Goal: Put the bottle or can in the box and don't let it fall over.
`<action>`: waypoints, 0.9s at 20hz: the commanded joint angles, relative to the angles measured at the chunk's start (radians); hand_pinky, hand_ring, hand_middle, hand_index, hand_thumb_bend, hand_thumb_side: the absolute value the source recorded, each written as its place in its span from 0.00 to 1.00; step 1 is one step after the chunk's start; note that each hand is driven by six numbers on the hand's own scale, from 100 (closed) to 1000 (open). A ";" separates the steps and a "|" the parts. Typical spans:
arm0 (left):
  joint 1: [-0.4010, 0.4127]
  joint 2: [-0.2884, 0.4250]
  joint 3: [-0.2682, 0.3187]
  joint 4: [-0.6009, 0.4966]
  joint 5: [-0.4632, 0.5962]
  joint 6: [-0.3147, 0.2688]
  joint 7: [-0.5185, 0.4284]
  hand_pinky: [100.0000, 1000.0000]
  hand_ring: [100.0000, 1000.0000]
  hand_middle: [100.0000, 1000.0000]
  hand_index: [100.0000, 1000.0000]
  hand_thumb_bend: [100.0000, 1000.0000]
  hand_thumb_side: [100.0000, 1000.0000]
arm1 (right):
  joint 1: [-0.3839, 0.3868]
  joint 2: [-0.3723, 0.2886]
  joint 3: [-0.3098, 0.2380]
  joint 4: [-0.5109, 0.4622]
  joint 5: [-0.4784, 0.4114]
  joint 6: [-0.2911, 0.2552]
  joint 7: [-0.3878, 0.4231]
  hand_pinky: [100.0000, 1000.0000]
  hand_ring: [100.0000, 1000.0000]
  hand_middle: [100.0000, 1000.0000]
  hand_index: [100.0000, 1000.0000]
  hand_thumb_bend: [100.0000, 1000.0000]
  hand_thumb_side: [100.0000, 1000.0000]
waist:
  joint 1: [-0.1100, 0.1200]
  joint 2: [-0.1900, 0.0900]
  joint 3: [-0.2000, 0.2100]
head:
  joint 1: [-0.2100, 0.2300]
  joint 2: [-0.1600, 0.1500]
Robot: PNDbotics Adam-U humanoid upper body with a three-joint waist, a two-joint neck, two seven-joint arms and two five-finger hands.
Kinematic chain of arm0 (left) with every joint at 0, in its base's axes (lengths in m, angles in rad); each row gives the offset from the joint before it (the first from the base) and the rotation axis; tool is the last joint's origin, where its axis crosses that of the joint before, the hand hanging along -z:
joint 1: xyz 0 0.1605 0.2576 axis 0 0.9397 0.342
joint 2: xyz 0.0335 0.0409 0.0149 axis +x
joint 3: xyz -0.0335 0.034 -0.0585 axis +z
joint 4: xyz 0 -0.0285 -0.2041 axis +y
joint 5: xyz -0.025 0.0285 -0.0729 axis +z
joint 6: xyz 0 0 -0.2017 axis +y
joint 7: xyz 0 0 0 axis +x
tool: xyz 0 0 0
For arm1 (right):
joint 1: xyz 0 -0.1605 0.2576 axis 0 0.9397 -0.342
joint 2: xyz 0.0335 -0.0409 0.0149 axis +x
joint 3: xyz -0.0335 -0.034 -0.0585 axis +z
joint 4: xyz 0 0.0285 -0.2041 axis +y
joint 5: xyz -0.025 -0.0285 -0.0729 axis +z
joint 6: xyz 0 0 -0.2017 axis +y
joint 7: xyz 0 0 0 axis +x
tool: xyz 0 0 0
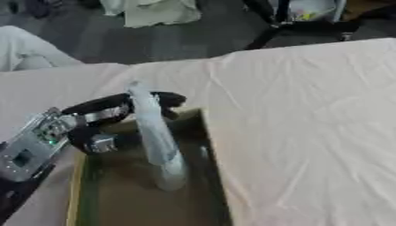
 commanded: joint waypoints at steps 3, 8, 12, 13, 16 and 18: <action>0.002 0.000 0.000 0.036 -0.054 -0.311 -0.263 1.00 1.00 1.00 0.89 0.00 0.82 | 0.004 -0.005 -0.001 -0.017 0.017 -0.077 0.069 0.96 0.75 0.82 0.92 0.00 0.60 | -0.010 -0.019 0.001 | -0.002 0.006; 0.024 0.006 0.014 -0.025 -0.008 -0.299 -0.263 1.00 1.00 1.00 0.89 0.16 0.89 | 0.008 0.005 0.002 -0.017 0.030 -0.082 0.062 0.96 0.75 0.82 0.92 0.00 0.60 | -0.011 -0.020 0.008 | -0.010 0.012; 0.040 0.028 0.058 -0.120 0.052 -0.284 -0.263 1.00 1.00 1.00 0.89 0.16 0.86 | 0.016 0.010 0.003 -0.017 0.035 -0.088 0.059 0.96 0.75 0.82 0.92 0.00 0.60 | -0.013 -0.026 0.018 | -0.020 0.020; 0.046 0.036 0.070 -0.145 0.067 -0.277 -0.263 1.00 1.00 1.00 0.89 0.15 0.86 | 0.018 0.011 0.002 -0.017 0.035 -0.089 0.058 0.96 0.75 0.82 0.92 0.00 0.60 | -0.013 -0.028 0.021 | -0.022 0.022; 0.070 0.061 0.100 -0.211 0.110 -0.244 -0.263 1.00 1.00 1.00 0.89 0.11 0.84 | 0.023 0.016 0.002 -0.017 0.038 -0.093 0.058 0.96 0.75 0.82 0.92 0.00 0.60 | -0.014 -0.031 0.028 | -0.029 0.026; 0.090 0.081 0.116 -0.249 0.140 -0.220 -0.263 1.00 1.00 1.00 0.89 0.08 0.84 | 0.026 0.018 0.002 -0.017 0.040 -0.095 0.057 0.96 0.75 0.82 0.92 0.00 0.60 | -0.016 -0.034 0.031 | -0.031 0.027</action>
